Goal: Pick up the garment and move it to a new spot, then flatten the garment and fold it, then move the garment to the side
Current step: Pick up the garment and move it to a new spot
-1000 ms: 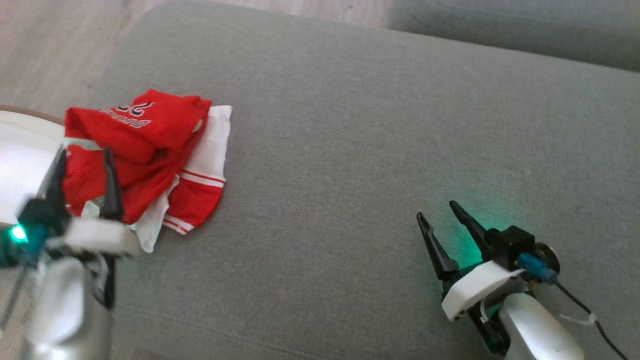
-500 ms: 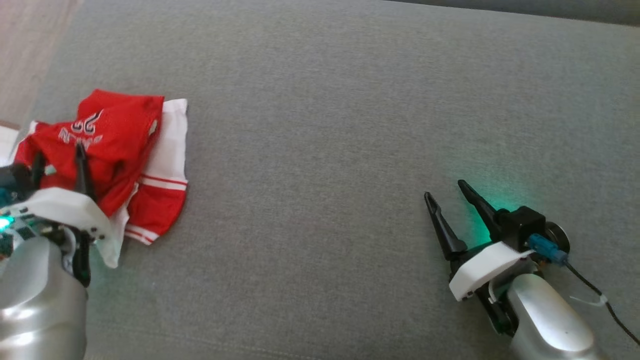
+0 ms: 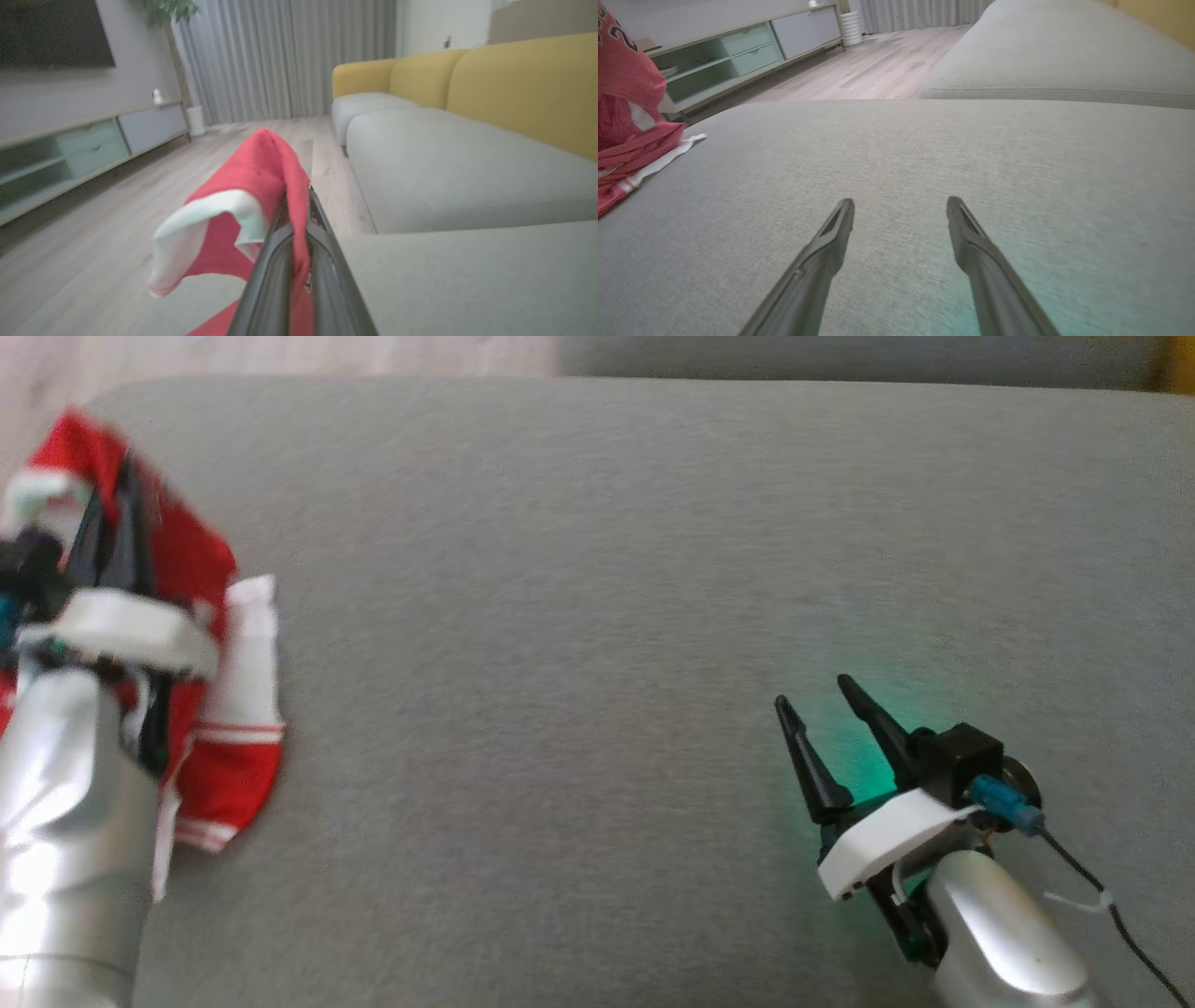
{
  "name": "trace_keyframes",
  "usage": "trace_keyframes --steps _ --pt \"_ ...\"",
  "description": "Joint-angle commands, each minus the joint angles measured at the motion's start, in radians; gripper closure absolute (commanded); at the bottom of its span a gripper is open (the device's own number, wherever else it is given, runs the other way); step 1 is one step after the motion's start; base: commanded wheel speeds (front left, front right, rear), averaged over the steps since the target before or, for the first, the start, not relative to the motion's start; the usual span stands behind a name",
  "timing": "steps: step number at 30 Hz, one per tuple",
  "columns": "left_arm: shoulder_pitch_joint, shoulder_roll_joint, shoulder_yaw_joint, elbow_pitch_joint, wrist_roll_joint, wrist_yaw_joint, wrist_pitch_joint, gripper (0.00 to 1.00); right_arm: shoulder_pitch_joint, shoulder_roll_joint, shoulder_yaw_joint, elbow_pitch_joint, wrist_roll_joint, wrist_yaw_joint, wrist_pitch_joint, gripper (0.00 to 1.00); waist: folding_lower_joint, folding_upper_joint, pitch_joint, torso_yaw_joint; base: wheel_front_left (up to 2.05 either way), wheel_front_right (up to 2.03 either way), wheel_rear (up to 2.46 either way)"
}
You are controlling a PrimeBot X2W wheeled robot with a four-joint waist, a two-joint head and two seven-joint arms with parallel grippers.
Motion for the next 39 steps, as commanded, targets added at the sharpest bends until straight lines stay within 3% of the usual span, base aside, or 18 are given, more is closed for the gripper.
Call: trace_keyframes --steps 1,6,11,18,19,20,21,25,30,39 --pt "-0.053 0.04 0.0 -0.066 -0.001 0.002 -0.014 1.0 0.001 0.011 0.023 -0.023 0.006 -0.001 -0.011 0.0 0.0 0.0 -0.038 -0.081 0.0 0.0 0.0" --pt "-0.085 -0.007 -0.117 -0.208 -0.031 0.002 -0.02 1.0 0.007 0.021 0.032 -0.027 0.005 -0.001 -0.011 0.0 0.0 0.0 -0.062 -0.219 0.0 0.0 0.0" --pt "-0.099 -0.099 -0.218 -0.323 -0.127 0.002 -0.021 1.0 0.012 0.026 0.032 -0.033 0.007 -0.001 -0.011 0.0 0.0 0.0 -0.07 -0.333 0.0 0.0 0.0" --pt "-0.056 -0.155 -0.246 -0.323 -0.214 0.002 -0.025 1.0 0.024 0.034 0.024 -0.04 0.009 -0.001 -0.011 0.0 0.0 0.0 -0.06 -0.388 0.0 0.0 0.0" --pt "-0.041 -0.156 -0.238 -0.309 -0.218 0.007 -0.026 0.71 0.025 0.034 0.022 -0.042 0.008 -0.001 -0.011 0.0 0.0 0.0 -0.058 -0.389 0.0 0.0 0.0" --pt "-0.022 -0.153 -0.233 -0.29 -0.215 0.014 -0.027 0.09 0.025 0.035 0.019 -0.043 0.007 -0.001 -0.011 0.0 0.0 0.0 -0.057 -0.389 0.0 0.0 0.0" --pt "0.0 -0.148 -0.226 -0.269 -0.211 0.024 -0.028 0.0 0.026 0.035 0.016 -0.044 0.007 -0.001 -0.011 0.0 0.0 0.0 -0.056 -0.388 0.0 0.0 0.0" --pt "0.125 -0.129 -0.155 -0.23 -0.188 0.083 -0.029 0.0 0.025 0.038 -0.002 -0.051 0.0 -0.001 -0.011 0.0 0.0 0.0 -0.056 -0.367 0.0 0.0 0.0" --pt "0.362 -0.143 -0.012 -0.296 -0.134 0.143 -0.03 0.0 0.036 0.034 -0.045 -0.068 -0.012 -0.001 -0.011 0.0 0.0 0.0 -0.061 -0.316 0.0 0.0 0.0" --pt "0.655 -0.218 0.114 -0.426 0.012 0.113 -0.03 0.0 0.062 0.037 -0.123 -0.069 -0.04 -0.001 -0.011 0.0 0.0 0.0 -0.081 -0.231 0.0 0.0 0.0"
